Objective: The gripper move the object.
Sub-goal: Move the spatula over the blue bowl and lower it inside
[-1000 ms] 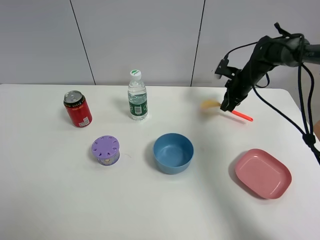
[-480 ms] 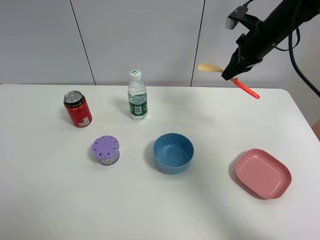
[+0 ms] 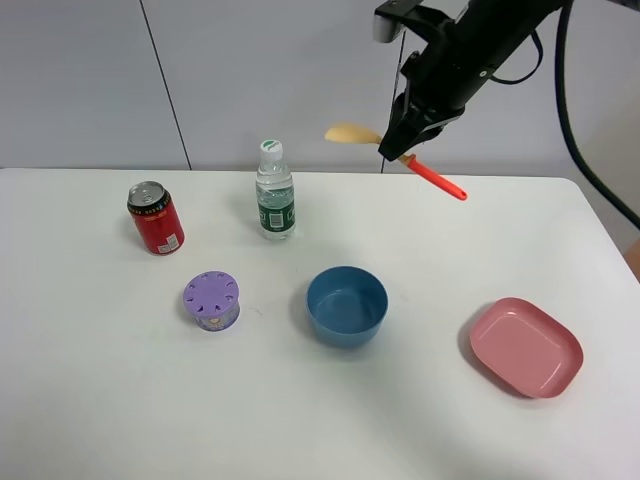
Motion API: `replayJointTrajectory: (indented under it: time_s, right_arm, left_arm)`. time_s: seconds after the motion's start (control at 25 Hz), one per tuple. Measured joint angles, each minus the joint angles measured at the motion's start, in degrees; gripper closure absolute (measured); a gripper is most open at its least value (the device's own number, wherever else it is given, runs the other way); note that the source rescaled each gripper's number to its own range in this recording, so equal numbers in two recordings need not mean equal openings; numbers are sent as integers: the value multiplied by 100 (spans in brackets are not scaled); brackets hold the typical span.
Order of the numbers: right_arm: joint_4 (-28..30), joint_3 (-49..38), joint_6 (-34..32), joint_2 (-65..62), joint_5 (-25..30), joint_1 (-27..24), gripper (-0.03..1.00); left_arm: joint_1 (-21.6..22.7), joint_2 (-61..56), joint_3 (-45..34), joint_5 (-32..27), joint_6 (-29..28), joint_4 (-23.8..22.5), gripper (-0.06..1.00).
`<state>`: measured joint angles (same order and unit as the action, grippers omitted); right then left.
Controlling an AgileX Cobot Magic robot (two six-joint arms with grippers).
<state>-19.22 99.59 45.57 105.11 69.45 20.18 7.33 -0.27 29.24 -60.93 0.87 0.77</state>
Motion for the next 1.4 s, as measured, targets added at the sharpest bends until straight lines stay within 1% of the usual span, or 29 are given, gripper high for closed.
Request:
replayJointTrajectory:
  time_s: [0.12,0.24,0.32,0.44,0.64,0.88,1.08,1.4]
  right_arm:
    - [525,0,-640,31,4,424,97]
    - [775,-6,-1093,38,6,758,97]
    - [803,-139,-1201,38,6,980,97]
    - [803,-595,-1226,38,14,1193,97]
    - [890,-1289,-1377,42,32,1236,97]
    - [1015,-1710,-1481,42,32,1275,97]
    - [1159,-1749,-1535,269,33,1330,97]
    - [1163,-1755,-1673,840,33,1435,97]
  left_arm:
    - [0,0,0,0,0,0,-6]
    - [0,0,0,0,0,0,-6]
    - [0,0,0,0,0,0,-6]
    - [0,0,0,0,0,0,-6]
    - [0,0,0,0,0,0,-6]
    - [0,0,0,0,0,0,-6]
    - [0,0,0,0,0,0,-6]
    - [0,0,0,0,0,0,-6]
